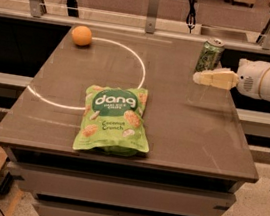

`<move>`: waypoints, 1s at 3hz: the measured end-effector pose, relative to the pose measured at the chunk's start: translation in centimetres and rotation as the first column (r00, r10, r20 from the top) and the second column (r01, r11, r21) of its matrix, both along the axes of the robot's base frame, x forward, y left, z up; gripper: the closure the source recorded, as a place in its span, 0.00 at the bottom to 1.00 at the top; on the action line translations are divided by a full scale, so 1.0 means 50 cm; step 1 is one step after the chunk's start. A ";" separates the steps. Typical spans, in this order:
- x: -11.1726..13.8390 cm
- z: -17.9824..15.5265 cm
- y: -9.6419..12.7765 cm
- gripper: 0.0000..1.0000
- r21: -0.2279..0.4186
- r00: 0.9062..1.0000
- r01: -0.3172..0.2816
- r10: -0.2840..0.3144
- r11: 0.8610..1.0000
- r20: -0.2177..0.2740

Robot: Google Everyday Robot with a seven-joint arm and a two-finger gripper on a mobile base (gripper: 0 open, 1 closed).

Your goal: Knock green can over

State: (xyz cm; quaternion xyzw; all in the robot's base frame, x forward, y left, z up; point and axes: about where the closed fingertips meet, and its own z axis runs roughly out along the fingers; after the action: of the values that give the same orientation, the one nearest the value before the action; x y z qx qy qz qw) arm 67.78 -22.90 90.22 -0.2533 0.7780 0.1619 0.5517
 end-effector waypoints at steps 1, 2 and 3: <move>0.046 -0.028 -0.021 0.00 0.008 0.999 0.041 -0.041 0.999 0.011; 0.088 -0.051 -0.028 0.00 -0.015 0.999 0.048 -0.048 0.999 0.002; 0.129 -0.067 -0.019 0.00 -0.052 1.000 0.025 -0.026 0.998 -0.009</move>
Offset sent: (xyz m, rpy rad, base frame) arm 0.0708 -0.0243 -0.0385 -0.0511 0.0088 -0.0622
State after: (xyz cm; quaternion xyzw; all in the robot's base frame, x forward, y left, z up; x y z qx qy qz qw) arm 74.23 -23.84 86.85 -0.2570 0.7877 0.1357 0.5431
